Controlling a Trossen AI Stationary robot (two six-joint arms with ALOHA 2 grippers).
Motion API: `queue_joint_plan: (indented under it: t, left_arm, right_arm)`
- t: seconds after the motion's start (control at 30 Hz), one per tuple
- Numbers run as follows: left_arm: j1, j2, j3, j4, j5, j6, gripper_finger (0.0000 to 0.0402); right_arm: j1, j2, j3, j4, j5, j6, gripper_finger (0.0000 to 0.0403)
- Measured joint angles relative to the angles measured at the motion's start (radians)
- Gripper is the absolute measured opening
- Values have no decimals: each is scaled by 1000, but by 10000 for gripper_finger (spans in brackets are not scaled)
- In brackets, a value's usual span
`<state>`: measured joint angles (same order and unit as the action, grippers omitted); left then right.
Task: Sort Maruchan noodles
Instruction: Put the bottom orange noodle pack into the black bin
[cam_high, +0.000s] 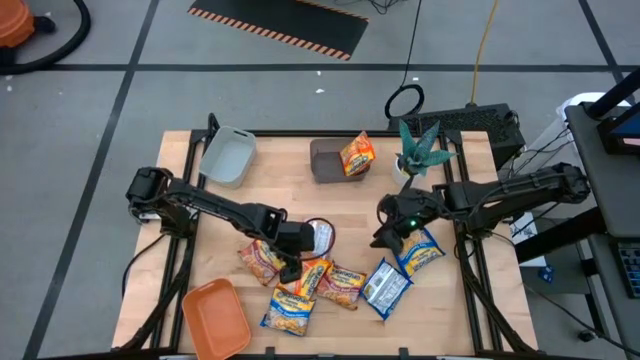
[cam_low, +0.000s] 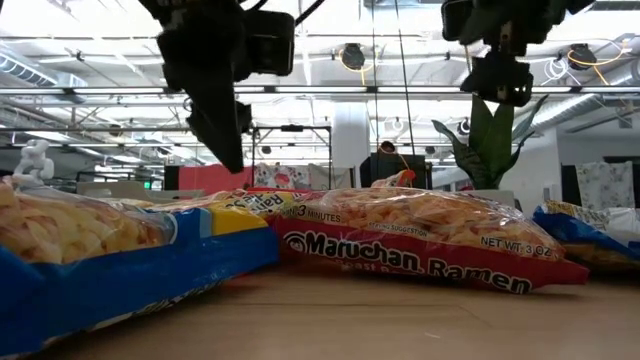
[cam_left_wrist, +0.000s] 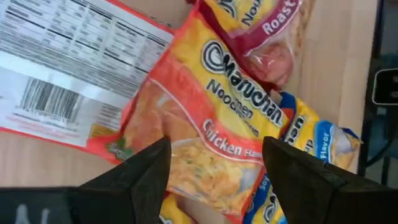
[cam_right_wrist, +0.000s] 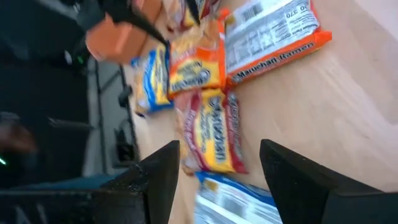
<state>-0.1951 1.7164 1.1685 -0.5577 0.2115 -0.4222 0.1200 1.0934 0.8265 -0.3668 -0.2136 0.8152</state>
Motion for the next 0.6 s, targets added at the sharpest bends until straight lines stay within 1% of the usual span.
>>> queue_joint_plan:
  t: [0.07,0.17,0.3,0.6]
  left_arm:
    - [1,-1,-16,12,-44,-9,257]
    - [0,-1,-61,0,-80,-37,257]
    - [6,-1,-86,-38,-91,-100,257]
    - [25,-1,-89,-12,-87,-97,257]
  right_arm:
    - [0,-5,0,-39,0,-49,215]
    - [0,-7,0,-82,-1,-93,215]
    - [0,-18,0,-114,-1,-127,215]
    - [0,-28,0,-128,-1,-202,215]
